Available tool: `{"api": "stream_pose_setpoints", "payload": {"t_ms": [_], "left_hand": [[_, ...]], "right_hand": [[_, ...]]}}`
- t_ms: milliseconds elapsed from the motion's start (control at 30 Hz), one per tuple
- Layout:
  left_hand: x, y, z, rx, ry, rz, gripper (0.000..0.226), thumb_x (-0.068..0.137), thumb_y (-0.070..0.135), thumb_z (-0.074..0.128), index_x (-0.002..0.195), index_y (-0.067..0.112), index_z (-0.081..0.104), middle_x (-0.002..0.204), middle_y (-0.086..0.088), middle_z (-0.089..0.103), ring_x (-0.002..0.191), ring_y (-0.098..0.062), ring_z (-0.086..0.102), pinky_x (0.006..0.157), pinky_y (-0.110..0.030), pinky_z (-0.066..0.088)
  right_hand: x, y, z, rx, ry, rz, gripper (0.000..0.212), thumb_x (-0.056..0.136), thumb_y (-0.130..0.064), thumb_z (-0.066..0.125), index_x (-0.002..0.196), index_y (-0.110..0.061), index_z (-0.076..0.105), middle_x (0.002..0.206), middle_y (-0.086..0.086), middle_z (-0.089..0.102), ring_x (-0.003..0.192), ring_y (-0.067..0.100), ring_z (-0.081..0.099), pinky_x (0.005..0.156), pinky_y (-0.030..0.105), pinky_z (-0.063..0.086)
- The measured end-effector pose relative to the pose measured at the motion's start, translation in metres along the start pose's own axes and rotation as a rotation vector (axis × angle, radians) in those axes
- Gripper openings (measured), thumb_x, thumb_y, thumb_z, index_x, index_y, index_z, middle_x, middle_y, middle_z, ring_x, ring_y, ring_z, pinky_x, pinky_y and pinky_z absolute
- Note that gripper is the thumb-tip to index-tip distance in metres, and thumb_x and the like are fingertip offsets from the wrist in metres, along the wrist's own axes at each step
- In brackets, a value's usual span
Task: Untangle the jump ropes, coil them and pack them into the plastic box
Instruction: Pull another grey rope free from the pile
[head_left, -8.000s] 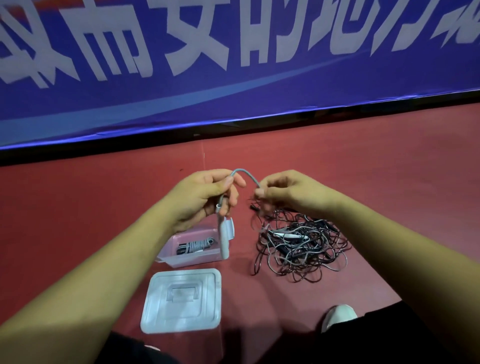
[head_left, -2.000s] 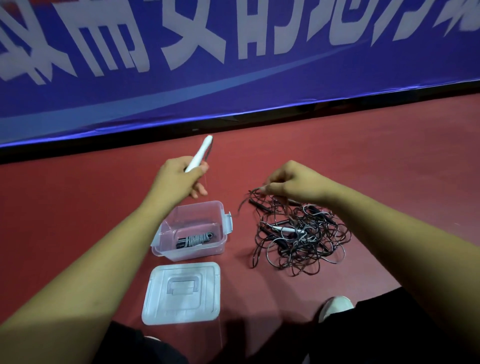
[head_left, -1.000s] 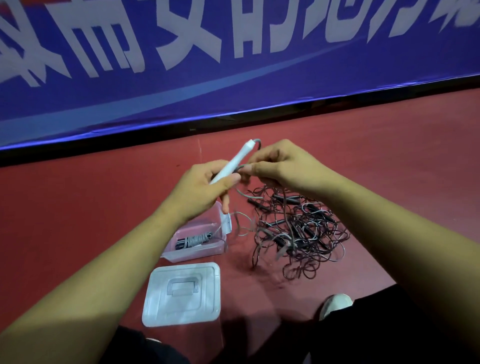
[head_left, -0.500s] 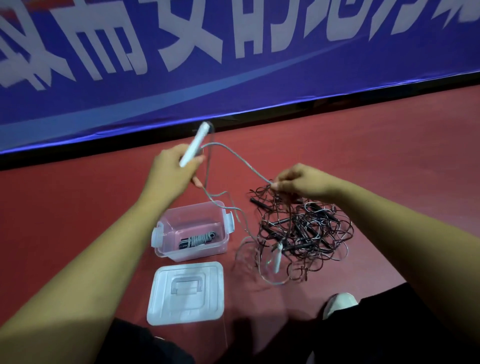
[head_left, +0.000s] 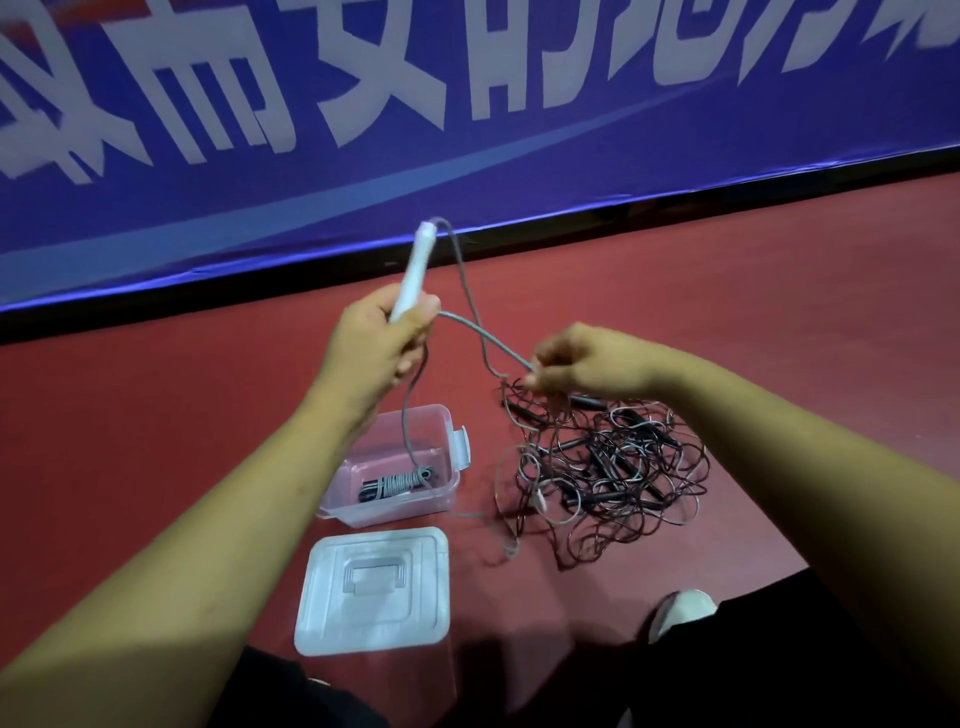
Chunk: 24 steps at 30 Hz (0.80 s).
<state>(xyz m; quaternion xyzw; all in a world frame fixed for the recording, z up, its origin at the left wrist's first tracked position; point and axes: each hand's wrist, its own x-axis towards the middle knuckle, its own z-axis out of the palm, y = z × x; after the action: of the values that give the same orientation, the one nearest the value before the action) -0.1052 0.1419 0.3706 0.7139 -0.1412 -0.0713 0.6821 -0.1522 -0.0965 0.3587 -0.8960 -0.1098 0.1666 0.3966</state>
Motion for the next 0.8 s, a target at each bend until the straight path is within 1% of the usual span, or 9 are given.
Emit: {"api": "stream_pose_setpoints", "payload": {"t_ms": [100, 200, 267, 400, 500, 567, 633, 733, 800], "left_hand": [[0.009, 0.001, -0.022, -0.076, 0.165, -0.051, 0.022, 0.098, 0.015, 0.058, 0.077, 0.019, 0.050, 0.058, 0.006, 0.047, 0.036, -0.003, 0.032, 0.033, -0.014, 0.019], [0.011, -0.009, -0.040, 0.441, 0.246, 0.011, 0.010, 0.092, 0.012, 0.062, 0.085, 0.019, 0.061, 0.069, 0.004, 0.068, 0.035, -0.007, 0.051, 0.038, -0.016, 0.035], [0.007, -0.013, -0.039, 0.598, 0.185, 0.050, 0.011, 0.090, 0.010, 0.065, 0.096, 0.019, 0.067, 0.081, -0.007, 0.073, 0.041, -0.011, 0.062, 0.047, -0.015, 0.042], [-0.003, -0.009, -0.012, 0.324, -0.149, 0.042, 0.013, 0.096, 0.013, 0.062, 0.108, 0.015, 0.066, 0.108, -0.001, 0.074, 0.048, -0.023, 0.064, 0.041, -0.017, 0.038], [-0.010, -0.008, 0.001, 0.368, -0.365, -0.020, 0.008, 0.097, 0.022, 0.061, 0.101, 0.016, 0.065, 0.071, -0.005, 0.069, 0.041, -0.017, 0.054, 0.039, -0.017, 0.031], [-0.010, -0.010, 0.001, 0.382, -0.346, -0.011, 0.008, 0.097, 0.022, 0.062, 0.090, 0.017, 0.062, 0.059, 0.002, 0.060, 0.038, -0.011, 0.044, 0.039, -0.016, 0.031], [-0.008, -0.008, -0.002, 0.233, -0.220, -0.019, 0.013, 0.096, 0.018, 0.062, 0.083, 0.018, 0.058, 0.057, 0.002, 0.052, 0.035, -0.009, 0.036, 0.036, -0.015, 0.026], [-0.004, -0.002, -0.013, -0.096, -0.071, -0.052, 0.016, 0.096, 0.015, 0.059, 0.081, 0.016, 0.054, 0.057, 0.001, 0.048, 0.032, -0.007, 0.031, 0.031, -0.014, 0.019], [-0.001, -0.003, -0.025, -0.089, -0.025, -0.066, 0.016, 0.097, 0.014, 0.057, 0.082, 0.016, 0.054, 0.060, -0.001, 0.052, 0.032, -0.008, 0.034, 0.031, -0.014, 0.020]], "right_hand": [[-0.003, 0.043, 0.006, -0.165, -0.161, 0.230, 0.024, 0.096, -0.026, 0.062, 0.074, -0.018, 0.066, 0.067, -0.010, 0.063, 0.054, -0.005, 0.050, 0.059, 0.016, 0.038], [-0.002, 0.057, 0.006, 0.002, -0.022, 0.229, 0.021, 0.096, -0.025, 0.062, 0.082, -0.012, 0.071, 0.072, 0.000, 0.069, 0.063, 0.008, 0.057, 0.065, 0.024, 0.043], [0.002, 0.040, 0.007, 0.159, 0.104, 0.139, 0.020, 0.096, -0.023, 0.062, 0.084, -0.010, 0.071, 0.063, 0.001, 0.063, 0.055, 0.011, 0.052, 0.056, 0.022, 0.041], [0.008, -0.014, 0.020, 0.197, 0.093, -0.063, 0.016, 0.094, -0.020, 0.066, 0.086, -0.010, 0.075, 0.049, -0.006, 0.042, 0.043, 0.007, 0.032, 0.042, 0.019, 0.025], [0.013, -0.033, 0.021, 0.333, 0.152, -0.140, 0.019, 0.095, -0.014, 0.064, 0.088, 0.002, 0.072, 0.049, -0.004, 0.039, 0.045, 0.011, 0.029, 0.044, 0.022, 0.022], [0.013, -0.032, 0.015, 0.367, 0.164, -0.135, 0.019, 0.094, -0.015, 0.064, 0.085, 0.000, 0.071, 0.053, 0.002, 0.042, 0.048, 0.015, 0.031, 0.046, 0.026, 0.023], [0.009, -0.019, 0.011, 0.300, 0.058, -0.100, 0.019, 0.095, -0.015, 0.063, 0.083, -0.002, 0.068, 0.062, 0.009, 0.053, 0.055, 0.017, 0.045, 0.052, 0.026, 0.037], [-0.001, 0.022, 0.010, 0.116, -0.285, 0.108, 0.016, 0.097, -0.010, 0.057, 0.090, 0.000, 0.067, 0.085, 0.013, 0.068, 0.077, 0.014, 0.061, 0.083, 0.031, 0.049], [-0.006, 0.047, 0.010, 0.032, -0.365, 0.204, 0.015, 0.098, -0.011, 0.056, 0.090, -0.005, 0.068, 0.093, 0.015, 0.071, 0.086, 0.018, 0.062, 0.094, 0.042, 0.047]]}}
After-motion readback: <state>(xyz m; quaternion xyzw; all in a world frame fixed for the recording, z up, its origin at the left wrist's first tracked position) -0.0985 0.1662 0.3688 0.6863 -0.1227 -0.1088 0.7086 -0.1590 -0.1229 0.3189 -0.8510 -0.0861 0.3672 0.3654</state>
